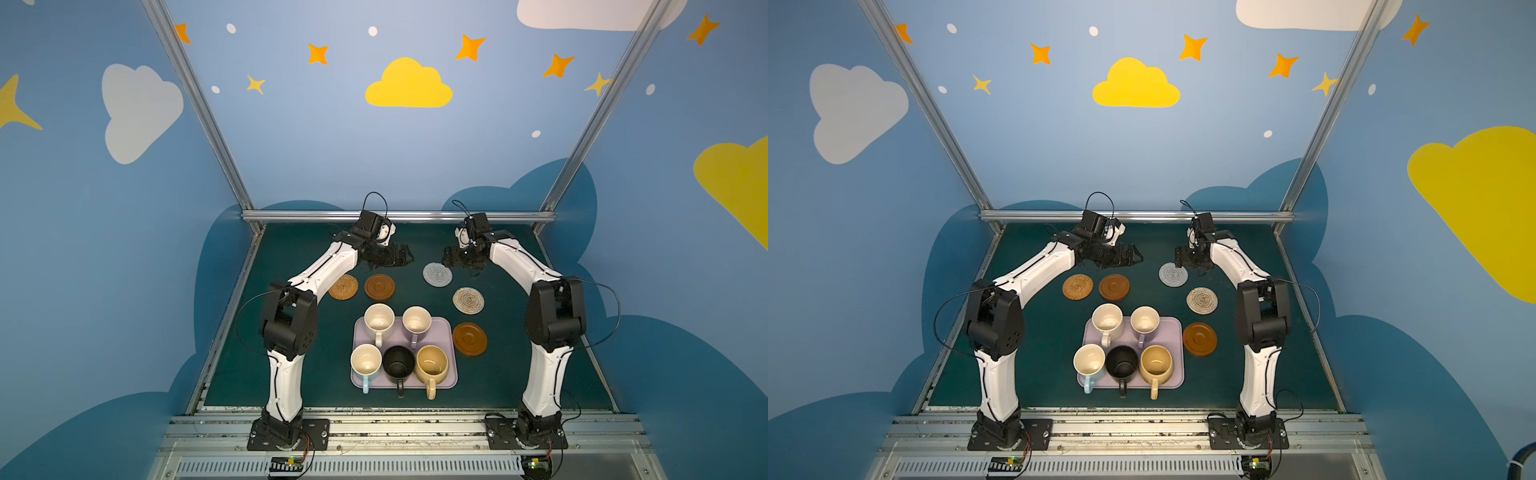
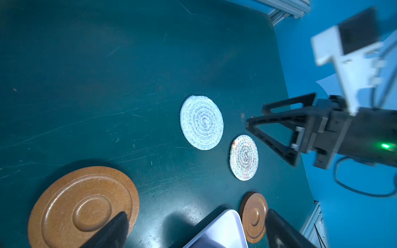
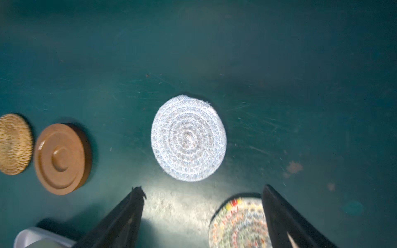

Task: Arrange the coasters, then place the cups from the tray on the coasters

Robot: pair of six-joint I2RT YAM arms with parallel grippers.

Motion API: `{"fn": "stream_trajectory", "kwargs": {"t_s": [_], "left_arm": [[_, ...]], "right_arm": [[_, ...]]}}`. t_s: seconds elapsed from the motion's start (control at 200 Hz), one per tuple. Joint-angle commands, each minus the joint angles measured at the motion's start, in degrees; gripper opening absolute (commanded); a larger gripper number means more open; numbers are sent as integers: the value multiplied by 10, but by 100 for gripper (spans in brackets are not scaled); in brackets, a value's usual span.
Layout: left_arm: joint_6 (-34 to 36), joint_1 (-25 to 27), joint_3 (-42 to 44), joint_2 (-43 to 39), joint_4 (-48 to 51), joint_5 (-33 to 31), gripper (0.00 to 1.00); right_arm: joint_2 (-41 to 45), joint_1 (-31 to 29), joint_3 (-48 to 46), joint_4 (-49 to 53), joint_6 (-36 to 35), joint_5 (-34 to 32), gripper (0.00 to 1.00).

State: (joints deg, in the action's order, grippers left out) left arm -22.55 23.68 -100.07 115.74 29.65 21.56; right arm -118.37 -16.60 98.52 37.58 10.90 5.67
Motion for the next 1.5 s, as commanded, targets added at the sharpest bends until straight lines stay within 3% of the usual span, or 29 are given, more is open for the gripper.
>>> {"fn": "stream_trajectory", "kwargs": {"t_s": [0.0,0.18,0.36,0.736,1.091,1.241,1.492], "left_arm": [[17,-3,-14,14,17,20,100],[13,-3,-12,19,24,8,100],[6,-3,-16,28,24,7,100],[10,-7,9,14,14,29,100],[14,-13,30,-1,8,29,100],[15,-19,46,-9,9,27,100],[17,-25,57,-23,10,26,100]], "right_arm": [[-26,0,33,31,-10,9,85],[-86,3,94,63,6,12,92],[-127,1,140,88,1,20,92],[-197,-13,216,141,-29,25,79],[-212,-26,222,157,-48,12,66],[-232,-38,255,194,-64,-9,66],[-228,-57,231,212,-74,-20,63]]}}
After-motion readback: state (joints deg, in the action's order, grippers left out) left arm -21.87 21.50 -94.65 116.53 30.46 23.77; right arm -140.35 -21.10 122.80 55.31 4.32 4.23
